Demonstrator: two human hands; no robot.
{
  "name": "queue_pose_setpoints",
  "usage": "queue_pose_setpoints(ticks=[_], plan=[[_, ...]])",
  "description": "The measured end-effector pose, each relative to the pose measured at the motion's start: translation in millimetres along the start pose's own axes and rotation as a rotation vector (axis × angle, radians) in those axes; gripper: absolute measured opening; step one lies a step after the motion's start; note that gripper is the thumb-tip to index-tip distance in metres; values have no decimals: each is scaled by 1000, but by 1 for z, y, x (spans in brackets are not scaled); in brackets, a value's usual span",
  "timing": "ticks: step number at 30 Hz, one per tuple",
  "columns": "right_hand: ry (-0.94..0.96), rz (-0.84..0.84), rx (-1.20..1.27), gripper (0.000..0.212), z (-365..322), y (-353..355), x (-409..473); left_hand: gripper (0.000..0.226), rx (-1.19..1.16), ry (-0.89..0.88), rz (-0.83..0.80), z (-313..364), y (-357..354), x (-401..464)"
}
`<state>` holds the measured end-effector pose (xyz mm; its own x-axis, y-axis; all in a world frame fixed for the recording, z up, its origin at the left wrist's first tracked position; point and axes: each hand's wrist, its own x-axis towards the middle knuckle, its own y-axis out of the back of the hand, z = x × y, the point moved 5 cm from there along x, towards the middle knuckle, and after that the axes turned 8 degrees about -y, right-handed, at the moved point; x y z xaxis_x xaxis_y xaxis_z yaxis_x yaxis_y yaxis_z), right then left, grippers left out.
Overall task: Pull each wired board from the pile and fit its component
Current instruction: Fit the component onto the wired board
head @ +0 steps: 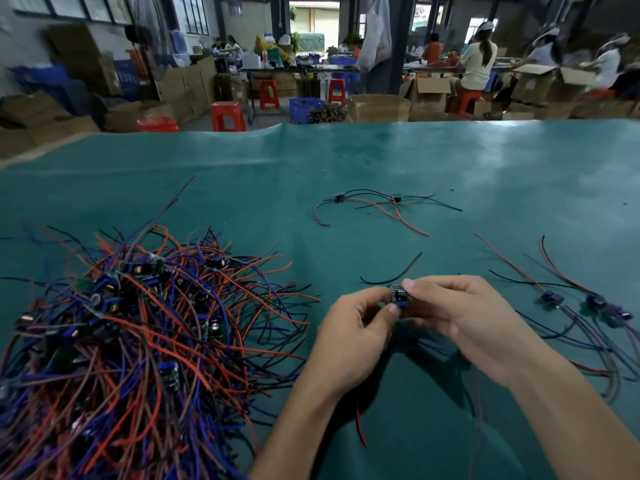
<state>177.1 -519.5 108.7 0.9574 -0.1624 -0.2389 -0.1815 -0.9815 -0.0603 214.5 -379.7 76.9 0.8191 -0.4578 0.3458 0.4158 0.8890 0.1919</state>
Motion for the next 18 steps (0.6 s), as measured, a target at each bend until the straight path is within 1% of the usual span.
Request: queue_pose_setpoints(ticks=[4, 7, 8, 12, 15, 18], plan=[[-11, -31, -16, 26, -2, 2, 0, 27, 43, -4, -39, -4, -2, -1], [24, 16, -69, 11, -3, 5, 0, 42, 68, -12, -92, -4, -4, -1], [20, 15, -74, 10, -2, 4, 0, 44, 80, -10, -105, -3, -4, 0], [-13, -62, -15, 20, 0, 0, 2, 50, 84, -21, -132, -4, -3, 0], [2, -95, 15, 16, 0, 1, 4, 54, 63, -19, -137, -6, -2, 1], [-13, -93, 73, 17, 1, 0, 5, 51, 22, 12, -116, -8, -3, -1]])
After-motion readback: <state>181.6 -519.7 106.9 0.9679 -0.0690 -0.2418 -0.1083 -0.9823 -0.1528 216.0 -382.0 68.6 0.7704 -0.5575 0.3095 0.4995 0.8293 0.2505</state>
